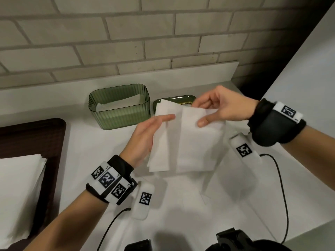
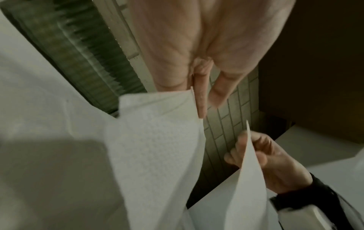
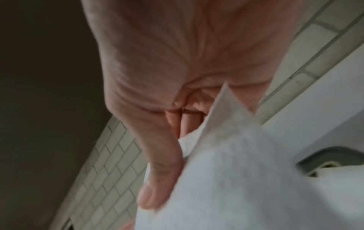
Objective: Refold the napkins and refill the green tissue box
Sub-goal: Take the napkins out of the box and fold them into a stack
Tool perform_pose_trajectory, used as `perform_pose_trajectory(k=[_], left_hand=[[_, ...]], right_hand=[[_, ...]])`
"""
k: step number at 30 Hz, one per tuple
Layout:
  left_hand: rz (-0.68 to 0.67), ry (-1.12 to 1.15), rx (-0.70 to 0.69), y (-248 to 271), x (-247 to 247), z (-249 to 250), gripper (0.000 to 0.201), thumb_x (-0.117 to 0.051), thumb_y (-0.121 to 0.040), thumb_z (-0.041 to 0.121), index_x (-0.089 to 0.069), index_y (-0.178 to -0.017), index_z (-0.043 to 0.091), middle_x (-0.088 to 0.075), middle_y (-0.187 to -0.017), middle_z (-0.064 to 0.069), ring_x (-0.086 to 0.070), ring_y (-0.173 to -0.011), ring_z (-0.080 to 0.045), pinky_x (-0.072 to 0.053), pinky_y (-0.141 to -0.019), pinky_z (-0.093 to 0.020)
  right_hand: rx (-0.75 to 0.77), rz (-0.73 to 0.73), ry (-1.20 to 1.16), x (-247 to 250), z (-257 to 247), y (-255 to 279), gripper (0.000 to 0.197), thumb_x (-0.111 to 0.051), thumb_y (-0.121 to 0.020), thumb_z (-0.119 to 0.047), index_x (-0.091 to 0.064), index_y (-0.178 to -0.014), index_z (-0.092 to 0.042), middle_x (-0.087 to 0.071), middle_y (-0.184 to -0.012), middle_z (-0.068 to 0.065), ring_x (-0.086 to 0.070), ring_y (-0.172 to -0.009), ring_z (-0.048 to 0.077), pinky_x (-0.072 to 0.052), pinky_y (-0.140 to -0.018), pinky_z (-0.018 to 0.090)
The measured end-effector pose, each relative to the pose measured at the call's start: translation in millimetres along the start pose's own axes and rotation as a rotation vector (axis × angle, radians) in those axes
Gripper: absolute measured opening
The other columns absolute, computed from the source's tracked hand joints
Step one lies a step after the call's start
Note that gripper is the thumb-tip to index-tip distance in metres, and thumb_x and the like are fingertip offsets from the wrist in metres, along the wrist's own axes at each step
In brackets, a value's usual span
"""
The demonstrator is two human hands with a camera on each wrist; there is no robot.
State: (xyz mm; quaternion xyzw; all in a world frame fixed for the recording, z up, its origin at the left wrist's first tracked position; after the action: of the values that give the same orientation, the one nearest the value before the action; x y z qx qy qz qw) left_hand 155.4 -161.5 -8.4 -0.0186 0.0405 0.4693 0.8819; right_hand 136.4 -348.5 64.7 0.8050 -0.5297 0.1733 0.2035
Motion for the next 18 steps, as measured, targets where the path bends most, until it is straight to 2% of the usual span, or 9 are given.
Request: perform_pose_trajectory(k=[2,4,5,7,8,11,15,17,18], left_hand=[[-0.015,0.163,0.078,1,-7,2,0.054,-0.034,-0.1,0.042,-0.059,-0.128,0.003,-0.066,-0.126,-0.011,-0.06,-0.12,-0.024,-0.045,-0.103,-0.044],[-0.041,0.205,0.072,2,-11,6,0.06,-0.032,-0.095,0.047,-0.058,-0.127,0.002,-0.067,-0.123,-0.012,-0.063,-0.116,-0.025,-0.051,-0.097,-0.042],[-0.058,0.21,0.056,3,-12,7,0.057,-0.036,-0.094,0.044,-0.059,-0.125,0.003,-0.068,-0.12,-0.011,-0.065,-0.113,-0.025,-0.053,-0.095,-0.04],[-0.072,0.192,0.014,3,-12,9,0.038,-0.049,-0.092,0.028,-0.063,-0.119,0.005,-0.07,-0.115,-0.01,-0.067,-0.105,-0.023,-0.055,-0.089,-0.035],[-0.065,0.162,-0.013,3,-9,8,0.032,-0.056,-0.09,0.017,-0.063,-0.119,0.004,-0.069,-0.116,-0.012,-0.066,-0.104,-0.024,-0.055,-0.089,-0.035],[-0.051,0.083,-0.053,2,0,3,0.043,-0.065,-0.084,-0.007,-0.056,-0.126,-0.004,-0.065,-0.121,-0.019,-0.065,-0.106,-0.027,-0.054,-0.092,-0.038],[-0.012,0.041,-0.105,2,6,5,0.058,-0.067,-0.079,-0.005,-0.047,-0.133,0.001,-0.059,-0.128,-0.022,-0.06,-0.113,-0.027,-0.051,-0.096,-0.041],[-0.018,0.052,-0.105,3,8,5,0.068,-0.066,-0.08,-0.009,-0.036,-0.139,0.006,-0.056,-0.13,-0.024,-0.06,-0.112,-0.027,-0.052,-0.094,-0.041],[-0.028,0.058,-0.098,4,9,5,0.073,-0.065,-0.081,-0.013,-0.031,-0.141,0.009,-0.057,-0.13,-0.023,-0.06,-0.11,-0.027,-0.053,-0.093,-0.042]], right_hand=[[0.041,0.038,-0.064,-2,-8,-13,0.036,-0.078,-0.067,-0.008,-0.069,-0.102,-0.008,-0.074,-0.096,0.017,-0.071,-0.082,0.024,-0.06,-0.078,0.035],[0.066,0.062,-0.038,-6,-11,-26,0.042,-0.079,-0.068,-0.009,-0.067,-0.107,-0.006,-0.073,-0.096,0.022,-0.071,-0.085,0.032,-0.058,-0.079,0.044],[0.068,0.071,-0.019,-9,-11,-32,0.044,-0.08,-0.069,-0.008,-0.066,-0.11,-0.003,-0.072,-0.096,0.025,-0.07,-0.086,0.035,-0.057,-0.08,0.048],[0.069,0.097,0.007,-13,-10,-40,0.046,-0.08,-0.072,-0.002,-0.063,-0.114,0.0,-0.071,-0.094,0.028,-0.069,-0.083,0.034,-0.055,-0.078,0.051],[0.074,0.11,0.014,-15,-9,-44,0.045,-0.08,-0.072,-0.001,-0.063,-0.113,0.0,-0.071,-0.093,0.029,-0.068,-0.081,0.033,-0.055,-0.076,0.05],[0.094,0.156,0.004,-19,-7,-52,0.043,-0.082,-0.071,-0.001,-0.064,-0.11,-0.003,-0.071,-0.09,0.029,-0.068,-0.076,0.028,-0.057,-0.069,0.038],[0.092,0.197,-0.009,-21,-1,-58,0.042,-0.083,-0.071,-0.003,-0.063,-0.107,-0.007,-0.071,-0.086,0.025,-0.069,-0.075,0.024,-0.055,-0.07,0.032],[0.106,0.219,0.032,-23,1,-58,0.046,-0.085,-0.069,-0.008,-0.063,-0.11,-0.008,-0.068,-0.089,0.015,-0.064,-0.079,0.014,-0.051,-0.074,0.02],[0.121,0.24,0.109,-24,1,-59,0.052,-0.087,-0.068,-0.016,-0.063,-0.114,-0.013,-0.064,-0.098,0.008,-0.06,-0.085,0.009,-0.046,-0.077,0.014]])
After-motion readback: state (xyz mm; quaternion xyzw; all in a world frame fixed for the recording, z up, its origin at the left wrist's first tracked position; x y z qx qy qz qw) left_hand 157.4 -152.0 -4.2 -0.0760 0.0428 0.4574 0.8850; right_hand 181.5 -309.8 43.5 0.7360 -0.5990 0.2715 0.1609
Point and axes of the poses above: each hand's wrist, its own y-axis away from the middle knuckle, its own x-axis out of the back of the hand, z = x × y, the point moved 6 cm from there along -y, towards the middle knuckle
